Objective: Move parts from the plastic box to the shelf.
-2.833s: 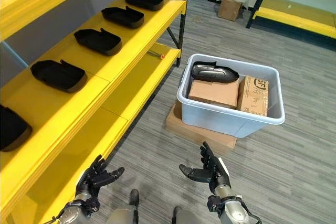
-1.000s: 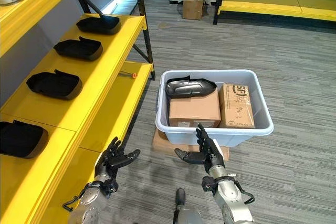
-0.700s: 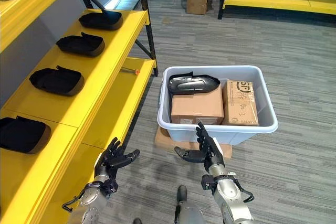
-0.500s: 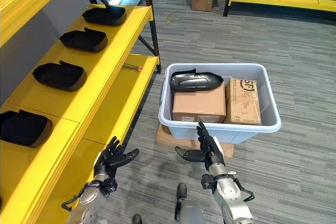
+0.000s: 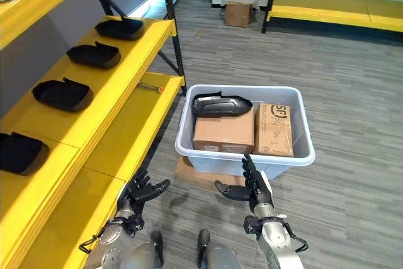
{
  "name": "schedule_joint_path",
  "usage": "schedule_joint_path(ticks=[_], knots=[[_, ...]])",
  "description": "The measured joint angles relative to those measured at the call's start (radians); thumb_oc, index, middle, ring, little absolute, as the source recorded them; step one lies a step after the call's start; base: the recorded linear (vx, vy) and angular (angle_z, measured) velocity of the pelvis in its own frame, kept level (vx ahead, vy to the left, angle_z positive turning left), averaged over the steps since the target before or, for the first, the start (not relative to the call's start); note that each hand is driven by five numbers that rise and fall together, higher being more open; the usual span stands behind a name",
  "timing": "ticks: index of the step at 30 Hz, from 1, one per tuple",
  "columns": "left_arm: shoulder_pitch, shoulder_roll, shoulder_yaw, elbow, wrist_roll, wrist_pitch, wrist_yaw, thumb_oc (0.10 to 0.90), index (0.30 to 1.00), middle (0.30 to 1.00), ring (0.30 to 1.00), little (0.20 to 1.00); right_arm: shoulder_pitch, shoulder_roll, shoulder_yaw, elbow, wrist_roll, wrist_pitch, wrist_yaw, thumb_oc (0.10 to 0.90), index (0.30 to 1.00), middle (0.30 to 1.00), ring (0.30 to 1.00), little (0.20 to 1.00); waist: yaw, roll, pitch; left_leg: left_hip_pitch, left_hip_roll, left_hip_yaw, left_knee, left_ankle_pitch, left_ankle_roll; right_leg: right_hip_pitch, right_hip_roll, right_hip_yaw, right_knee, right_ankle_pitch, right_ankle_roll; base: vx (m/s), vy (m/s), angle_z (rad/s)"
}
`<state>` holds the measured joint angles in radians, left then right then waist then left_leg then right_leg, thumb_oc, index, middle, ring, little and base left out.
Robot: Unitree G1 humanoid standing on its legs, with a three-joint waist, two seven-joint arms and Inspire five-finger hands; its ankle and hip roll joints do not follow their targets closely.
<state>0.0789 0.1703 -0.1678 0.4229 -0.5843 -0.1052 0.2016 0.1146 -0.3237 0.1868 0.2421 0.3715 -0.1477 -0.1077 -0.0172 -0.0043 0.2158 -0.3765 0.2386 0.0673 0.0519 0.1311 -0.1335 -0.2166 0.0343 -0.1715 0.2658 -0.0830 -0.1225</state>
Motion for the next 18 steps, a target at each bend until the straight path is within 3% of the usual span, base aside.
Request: schedule_joint_path(ticks=[1, 3, 5, 7, 9, 11, 12, 13, 14, 16, 18], knots=[[0.007, -0.001, 0.008, 0.018, -0.001, 0.009, 0.012, 0.900, 1.000, 1.000, 1.000, 1.000, 0.005, -0.005, 0.002, 0.000, -0.009, 0.001, -0.004, 0.900, 1.000, 1.000, 1.000, 1.000, -0.016, 0.036, 0.013, 0.007, 0.042, -0.025, -0.031, 0.027, -0.009, 0.027, 0.036, -0.004, -0.006, -0.012, 0.001, 0.28, 0.152, -0.44], [0.016, 0.003, 0.016, 0.015, -0.001, 0.010, 0.011, 0.900, 1.000, 1.000, 1.000, 1.000, 0.018, -0.011, -0.004, 0.002, -0.016, 0.001, -0.016, 0.900, 1.000, 1.000, 1.000, 1.000, -0.007, 0.040, 0.016, 0.031, 0.033, -0.033, -0.072, 0.038, -0.006, 0.045, 0.049, 0.043, -0.039, -0.014, 0.007, 0.31, 0.186, -0.58], [0.023, 0.002, 0.025, 0.013, -0.002, 0.009, 0.012, 0.900, 1.000, 1.000, 1.000, 1.000, 0.016, -0.015, -0.005, 0.002, -0.017, 0.003, -0.017, 0.900, 1.000, 1.000, 1.000, 1.000, 0.000, 0.052, 0.018, 0.094, 0.023, -0.020, -0.094, 0.054, -0.006, 0.099, 0.067, 0.098, -0.118, 0.025, 0.042, 0.28, 0.199, -0.68], [0.026, 0.001, 0.023, 0.005, -0.001, 0.008, 0.011, 0.900, 1.000, 1.000, 1.000, 1.000, 0.015, -0.017, -0.005, -0.002, -0.019, 0.002, -0.016, 0.900, 1.000, 1.000, 1.000, 1.000, -0.003, 0.064, 0.015, 0.154, 0.018, -0.013, -0.103, 0.064, -0.008, 0.144, 0.072, 0.131, -0.164, 0.035, 0.029, 0.28, 0.240, -0.61], [0.015, 0.003, 0.021, -0.020, -0.001, 0.008, 0.008, 0.900, 1.000, 1.000, 1.000, 1.000, 0.010, -0.017, -0.005, -0.003, -0.019, 0.001, -0.021, 0.900, 1.000, 1.000, 1.000, 1.000, -0.005, 0.079, 0.011, 0.176, 0.020, 0.013, -0.103, 0.079, -0.006, 0.174, 0.066, 0.163, -0.208, 0.037, 0.046, 0.21, 0.210, -0.55], [0.001, 0.002, 0.021, -0.042, 0.000, -0.006, 0.008, 0.900, 1.000, 1.000, 1.000, 1.000, -0.010, -0.021, -0.003, -0.004, -0.019, 0.002, -0.022, 0.900, 1.000, 1.000, 1.000, 1.000, 0.000, 0.092, 0.009, 0.187, 0.007, 0.040, -0.126, 0.110, 0.026, 0.174, 0.046, 0.195, -0.219, 0.052, 0.058, 0.12, 0.150, -0.43], [-0.013, 0.000, 0.008, -0.048, -0.001, -0.007, 0.009, 0.900, 1.000, 1.000, 1.000, 1.000, -0.010, -0.032, -0.002, -0.004, -0.019, 0.002, -0.025, 0.900, 1.000, 1.000, 1.000, 1.000, -0.007, 0.112, 0.002, 0.196, 0.000, 0.045, -0.133, 0.137, 0.044, 0.187, 0.032, 0.200, -0.230, 0.043, 0.082, 0.08, 0.150, -0.21], [-0.022, 0.004, -0.007, -0.050, -0.001, -0.007, 0.011, 0.900, 1.000, 1.000, 1.000, 1.000, -0.013, -0.040, 0.002, -0.003, -0.019, 0.003, -0.029, 0.900, 1.000, 1.000, 1.000, 1.000, -0.006, 0.122, 0.000, 0.213, -0.013, 0.060, -0.130, 0.115, 0.048, 0.187, 0.014, 0.206, -0.218, 0.022, 0.111, 0.04, 0.116, -0.10], [-0.049, 0.008, -0.008, -0.062, 0.000, -0.007, 0.013, 0.900, 1.000, 1.000, 1.000, 1.000, -0.015, -0.035, 0.008, -0.003, -0.019, 0.003, -0.030, 0.900, 1.000, 1.000, 1.000, 1.000, -0.006, 0.109, -0.002, 0.217, -0.048, 0.068, -0.130, 0.095, 0.069, 0.178, -0.025, 0.213, -0.201, -0.001, 0.147, 0.06, 0.137, -0.02], [-0.087, 0.018, -0.008, -0.082, 0.000, -0.010, 0.024, 0.900, 1.000, 1.000, 1.000, 1.000, -0.049, -0.032, 0.047, -0.006, -0.019, 0.006, -0.028, 0.900, 1.000, 1.000, 1.000, 1.000, -0.003, 0.097, -0.002, 0.216, -0.128, 0.080, -0.129, 0.065, 0.110, 0.172, -0.107, 0.215, -0.194, -0.031, 0.185, 0.07, 0.132, 0.09], [-0.103, 0.027, -0.003, -0.088, 0.000, -0.013, 0.033, 0.900, 1.000, 1.000, 1.000, 1.000, -0.081, -0.016, 0.070, -0.006, -0.020, 0.006, -0.022, 0.900, 1.000, 1.000, 1.000, 1.000, -0.002, 0.096, -0.002, 0.218, -0.161, 0.089, -0.129, 0.050, 0.131, 0.184, -0.140, 0.217, -0.219, -0.030, 0.208, 0.06, 0.079, 0.06]])
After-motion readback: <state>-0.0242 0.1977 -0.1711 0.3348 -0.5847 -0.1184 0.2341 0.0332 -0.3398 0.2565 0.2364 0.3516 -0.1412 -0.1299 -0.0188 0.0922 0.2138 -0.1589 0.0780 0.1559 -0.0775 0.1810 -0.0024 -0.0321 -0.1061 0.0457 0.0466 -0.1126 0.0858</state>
